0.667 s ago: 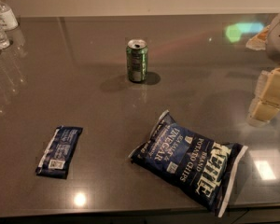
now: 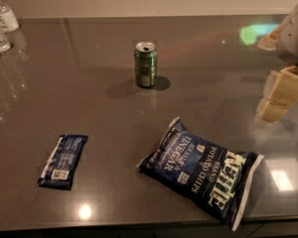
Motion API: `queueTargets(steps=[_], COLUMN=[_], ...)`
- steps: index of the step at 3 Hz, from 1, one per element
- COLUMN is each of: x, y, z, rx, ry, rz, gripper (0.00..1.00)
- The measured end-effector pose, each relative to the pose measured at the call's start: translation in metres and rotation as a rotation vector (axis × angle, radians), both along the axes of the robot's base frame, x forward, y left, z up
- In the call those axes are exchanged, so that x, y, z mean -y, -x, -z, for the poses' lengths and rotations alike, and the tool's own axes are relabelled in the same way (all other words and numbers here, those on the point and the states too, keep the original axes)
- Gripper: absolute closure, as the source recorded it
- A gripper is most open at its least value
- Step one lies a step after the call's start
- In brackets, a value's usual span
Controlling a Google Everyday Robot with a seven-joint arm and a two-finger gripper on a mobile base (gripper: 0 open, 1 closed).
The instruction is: Knock green can over
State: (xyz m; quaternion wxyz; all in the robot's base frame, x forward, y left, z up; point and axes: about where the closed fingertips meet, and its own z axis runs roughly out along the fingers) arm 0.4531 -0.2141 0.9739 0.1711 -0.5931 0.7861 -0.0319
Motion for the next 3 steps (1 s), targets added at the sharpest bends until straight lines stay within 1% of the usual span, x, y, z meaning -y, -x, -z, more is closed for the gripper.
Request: queueTargets(steps=[1, 2, 3], x=[-0.006, -0.019, -0.038], y=[-0.026, -0.057, -0.09], z=[0.004, 0.009, 0.018], rx=[0.023, 0.034, 0.033], ry=[-0.047, -0.128, -0.223], rz=[0.023, 0.029, 0.029], gripper=[0.0, 0.0, 0.0])
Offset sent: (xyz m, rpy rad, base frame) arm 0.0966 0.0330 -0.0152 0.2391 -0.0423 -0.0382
